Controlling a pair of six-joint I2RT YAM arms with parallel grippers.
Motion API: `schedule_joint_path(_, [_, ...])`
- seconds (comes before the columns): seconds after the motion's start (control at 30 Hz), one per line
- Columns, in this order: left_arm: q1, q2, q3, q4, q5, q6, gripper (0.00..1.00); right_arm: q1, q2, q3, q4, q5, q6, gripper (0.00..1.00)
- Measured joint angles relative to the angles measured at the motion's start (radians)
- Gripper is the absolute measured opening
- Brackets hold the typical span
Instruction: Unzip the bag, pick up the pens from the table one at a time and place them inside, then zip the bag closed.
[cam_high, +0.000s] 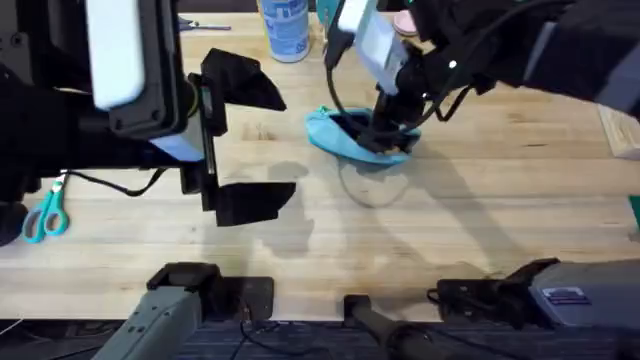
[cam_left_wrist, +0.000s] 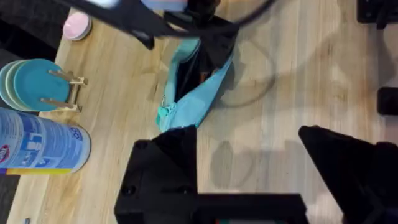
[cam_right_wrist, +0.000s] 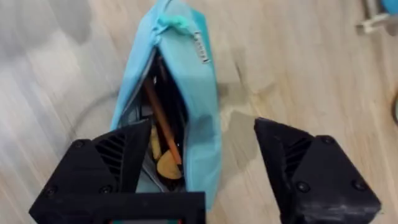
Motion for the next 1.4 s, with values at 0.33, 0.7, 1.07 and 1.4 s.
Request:
schedule_joint_path(0.33, [0.0,0.0,0.0,0.0,0.0,0.0,0.993,-0.003,-0.07,0.006,-0.024,-0.004,0.362,0.997])
schedule_joint_path(0.7, [0.0,0.0,0.0,0.041,0.0,-0.001,0.993,-0.003,-0.124,0.032,-0.152,-0.008,0.701,0.998])
schedule_joint_path(1.07, [0.106,0.038,0.0,0.133,0.03,-0.096,0.992,-0.003,-0.146,0.083,-0.158,-0.011,0.754,0.998])
schedule_joint_path(1.4, [0.306,0.211,0.0,0.138,0.139,0.088,0.991,-0.003,-0.146,0.083,-0.157,-0.011,0.756,0.998])
